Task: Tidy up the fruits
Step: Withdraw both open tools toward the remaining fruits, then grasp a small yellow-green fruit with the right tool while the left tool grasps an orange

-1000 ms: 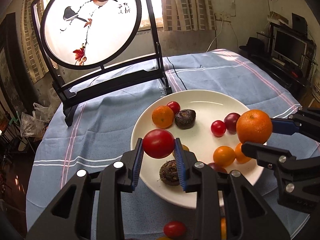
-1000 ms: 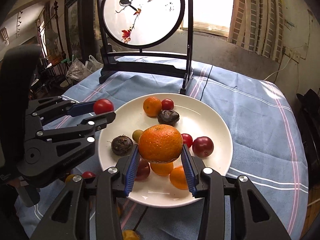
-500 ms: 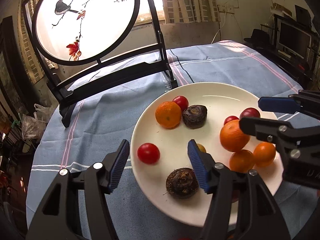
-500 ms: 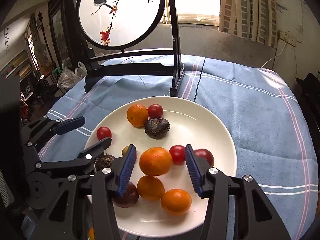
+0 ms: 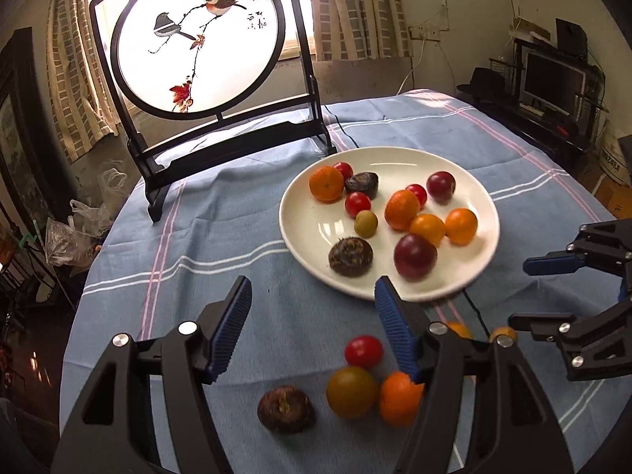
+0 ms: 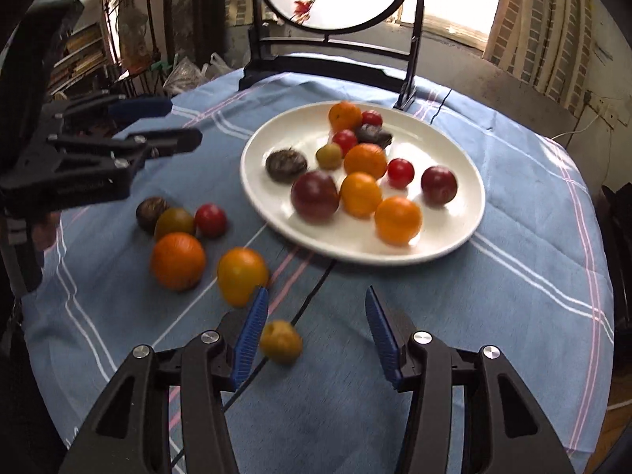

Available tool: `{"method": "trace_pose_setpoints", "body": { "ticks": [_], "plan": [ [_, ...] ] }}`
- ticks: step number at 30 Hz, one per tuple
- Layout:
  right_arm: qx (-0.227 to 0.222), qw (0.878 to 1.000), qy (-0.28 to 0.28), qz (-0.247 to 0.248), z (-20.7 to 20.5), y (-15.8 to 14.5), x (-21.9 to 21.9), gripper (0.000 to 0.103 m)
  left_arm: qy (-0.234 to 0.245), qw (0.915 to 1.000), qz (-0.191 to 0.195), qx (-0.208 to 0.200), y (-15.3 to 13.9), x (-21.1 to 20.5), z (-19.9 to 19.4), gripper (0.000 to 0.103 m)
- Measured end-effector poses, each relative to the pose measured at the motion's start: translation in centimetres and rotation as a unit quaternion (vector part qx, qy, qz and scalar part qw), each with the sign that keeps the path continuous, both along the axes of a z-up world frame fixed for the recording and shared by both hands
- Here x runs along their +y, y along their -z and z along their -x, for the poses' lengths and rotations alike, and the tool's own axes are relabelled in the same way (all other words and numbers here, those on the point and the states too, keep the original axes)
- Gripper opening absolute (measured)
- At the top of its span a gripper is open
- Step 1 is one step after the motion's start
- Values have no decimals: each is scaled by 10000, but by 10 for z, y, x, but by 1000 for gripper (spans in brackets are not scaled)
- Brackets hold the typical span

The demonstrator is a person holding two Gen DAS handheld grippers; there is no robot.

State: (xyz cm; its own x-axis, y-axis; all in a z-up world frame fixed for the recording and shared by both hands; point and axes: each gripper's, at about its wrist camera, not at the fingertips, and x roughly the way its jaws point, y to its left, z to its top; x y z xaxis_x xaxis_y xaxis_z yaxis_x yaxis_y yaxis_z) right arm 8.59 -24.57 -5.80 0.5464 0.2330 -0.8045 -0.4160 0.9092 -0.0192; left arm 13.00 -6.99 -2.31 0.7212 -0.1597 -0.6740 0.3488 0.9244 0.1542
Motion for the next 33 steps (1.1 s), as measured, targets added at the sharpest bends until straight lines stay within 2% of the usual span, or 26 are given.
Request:
{"method": "trace_pose_setpoints", "body": {
  "ticks": [5, 8, 12, 14, 18, 20, 24, 28, 33],
  "plan": [
    [257, 9992, -216, 194, 11, 28, 17, 49, 206, 9994, 67, 288, 17, 7, 43, 64],
    [269, 9990, -224, 289, 9, 34, 22, 28, 313, 9981, 55, 520, 32, 3, 61, 64],
    [167, 9989, -205, 388, 18, 28, 21, 28, 416, 9961, 127, 770, 47, -10, 71, 63],
    [153, 9990, -175, 374, 22, 26, 17, 28, 346, 9955, 165, 870, 53, -16, 68, 53],
    [143, 9994, -130, 272, 28, 24, 10, 28, -6, 9937, 299, 1084, 65, -22, 49, 49],
    [149, 9995, -120, 242, 30, 24, 8, 28, -125, 9927, 400, 1127, 66, -24, 39, 40],
    [132, 9997, -87, 184, 31, 23, 6, 28, -221, 9932, 361, 1086, 65, -28, 34, 39],
    [85, 9999, -76, 88, 35, 18, 3, 28, -58, 9946, 322, 987, 57, -27, 45, 38],
    [-130, 9999, -73, -52, 39, -2, 5, 28, 68, 9989, 216, 421, 27, -31, 57, 38]
  ]
}}
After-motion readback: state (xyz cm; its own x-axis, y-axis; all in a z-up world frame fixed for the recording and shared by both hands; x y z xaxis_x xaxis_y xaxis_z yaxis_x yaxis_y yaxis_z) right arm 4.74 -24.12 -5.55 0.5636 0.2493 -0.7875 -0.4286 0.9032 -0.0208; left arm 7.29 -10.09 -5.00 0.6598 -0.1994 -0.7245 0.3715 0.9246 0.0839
